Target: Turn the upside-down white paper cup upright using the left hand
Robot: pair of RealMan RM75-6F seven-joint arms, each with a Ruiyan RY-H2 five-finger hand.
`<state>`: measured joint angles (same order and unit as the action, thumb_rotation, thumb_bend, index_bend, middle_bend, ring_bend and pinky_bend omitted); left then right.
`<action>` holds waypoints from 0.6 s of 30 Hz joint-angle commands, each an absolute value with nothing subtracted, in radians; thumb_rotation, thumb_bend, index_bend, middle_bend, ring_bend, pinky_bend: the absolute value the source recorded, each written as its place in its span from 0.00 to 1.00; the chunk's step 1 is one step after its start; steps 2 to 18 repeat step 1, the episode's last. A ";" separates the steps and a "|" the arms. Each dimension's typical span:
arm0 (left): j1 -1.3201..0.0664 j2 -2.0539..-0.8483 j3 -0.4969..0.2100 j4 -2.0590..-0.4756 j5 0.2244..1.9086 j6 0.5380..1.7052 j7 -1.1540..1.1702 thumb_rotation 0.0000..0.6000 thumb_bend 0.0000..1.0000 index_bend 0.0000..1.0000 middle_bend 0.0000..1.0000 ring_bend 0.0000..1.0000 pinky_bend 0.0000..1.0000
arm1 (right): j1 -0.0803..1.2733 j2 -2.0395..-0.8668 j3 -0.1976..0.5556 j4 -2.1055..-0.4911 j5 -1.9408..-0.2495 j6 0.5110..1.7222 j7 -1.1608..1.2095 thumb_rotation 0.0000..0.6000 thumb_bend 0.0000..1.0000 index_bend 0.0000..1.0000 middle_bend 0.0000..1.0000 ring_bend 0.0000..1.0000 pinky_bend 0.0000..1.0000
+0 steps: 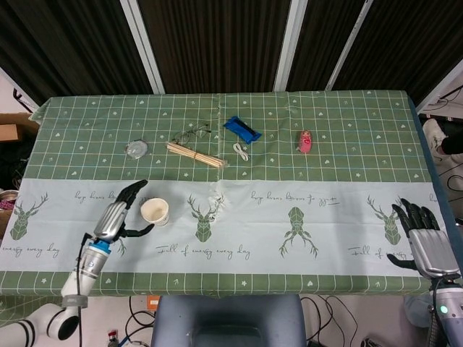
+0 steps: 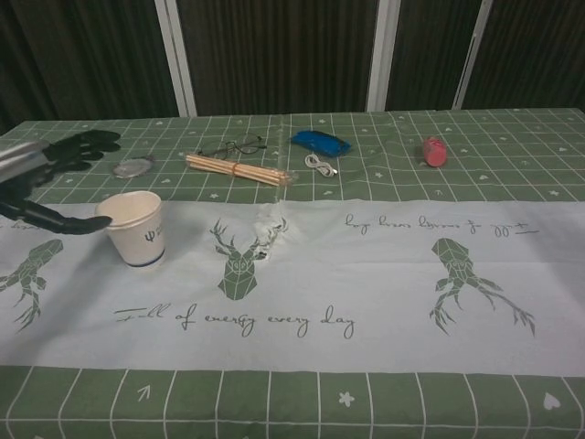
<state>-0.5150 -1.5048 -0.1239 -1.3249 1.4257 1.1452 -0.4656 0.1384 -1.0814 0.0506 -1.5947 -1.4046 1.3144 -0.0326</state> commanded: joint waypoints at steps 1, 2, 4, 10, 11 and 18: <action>-0.479 -1.410 -0.099 -1.440 1.448 1.184 -0.369 1.00 0.22 0.00 0.01 0.00 0.01 | 0.138 -1.081 0.051 -1.596 -1.404 1.314 -0.033 1.00 0.00 0.00 0.00 0.00 0.00; -0.479 -1.410 -0.099 -1.440 1.448 1.184 -0.369 1.00 0.22 0.00 0.01 0.00 0.01 | 0.138 -1.081 0.051 -1.596 -1.404 1.314 -0.033 1.00 0.00 0.00 0.00 0.00 0.00; -0.479 -1.410 -0.099 -1.440 1.448 1.184 -0.369 1.00 0.22 0.00 0.01 0.00 0.01 | 0.138 -1.081 0.051 -1.596 -1.404 1.314 -0.033 1.00 0.00 0.00 0.00 0.00 0.00; -0.479 -1.410 -0.099 -1.440 1.448 1.184 -0.369 1.00 0.22 0.00 0.01 0.00 0.01 | 0.138 -1.081 0.051 -1.596 -1.404 1.314 -0.033 1.00 0.00 0.00 0.00 0.00 0.00; -0.479 -1.410 -0.099 -1.440 1.448 1.184 -0.369 1.00 0.22 0.00 0.01 0.00 0.01 | 0.138 -1.081 0.051 -1.596 -1.404 1.314 -0.033 1.00 0.00 0.00 0.00 0.00 0.00; -0.479 -1.410 -0.099 -1.440 1.448 1.184 -0.369 1.00 0.22 0.00 0.01 0.00 0.01 | 0.138 -1.081 0.051 -1.596 -1.404 1.314 -0.033 1.00 0.00 0.00 0.00 0.00 0.00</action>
